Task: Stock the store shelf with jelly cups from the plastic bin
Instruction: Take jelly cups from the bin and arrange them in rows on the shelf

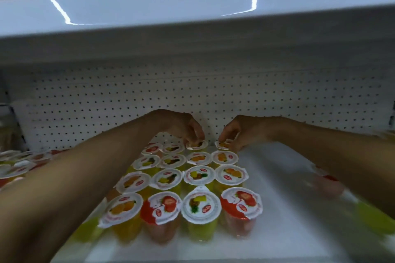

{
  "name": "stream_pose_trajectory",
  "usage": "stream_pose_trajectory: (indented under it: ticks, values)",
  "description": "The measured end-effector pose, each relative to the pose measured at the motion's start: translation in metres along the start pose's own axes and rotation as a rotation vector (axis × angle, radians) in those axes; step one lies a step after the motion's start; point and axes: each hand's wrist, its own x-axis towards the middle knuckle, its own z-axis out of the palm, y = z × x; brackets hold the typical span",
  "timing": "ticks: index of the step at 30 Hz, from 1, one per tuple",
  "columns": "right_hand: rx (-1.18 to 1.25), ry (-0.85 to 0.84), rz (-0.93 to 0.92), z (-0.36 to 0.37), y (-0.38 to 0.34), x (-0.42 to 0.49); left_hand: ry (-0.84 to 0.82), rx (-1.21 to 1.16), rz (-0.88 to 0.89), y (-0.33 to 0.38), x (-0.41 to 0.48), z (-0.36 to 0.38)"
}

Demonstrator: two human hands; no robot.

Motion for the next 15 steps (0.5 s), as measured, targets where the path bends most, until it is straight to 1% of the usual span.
stream_pose_trajectory:
  ticks: [2, 5, 9, 15]
  values:
    - [-0.033, 0.0, -0.017, 0.003, -0.004, 0.005, -0.018, 0.006, 0.032, 0.001, -0.006, -0.003]
    - [-0.063, -0.013, -0.015, 0.005, -0.008, 0.009, -0.023, -0.028, 0.034, 0.001, -0.01, -0.002]
    - [-0.038, -0.042, -0.011, 0.004, -0.01, 0.008, -0.015, -0.047, 0.054, 0.002, -0.022, -0.002]
    - [0.005, -0.038, 0.016, 0.005, -0.01, 0.006, -0.017, -0.089, 0.072, 0.004, -0.027, 0.0]
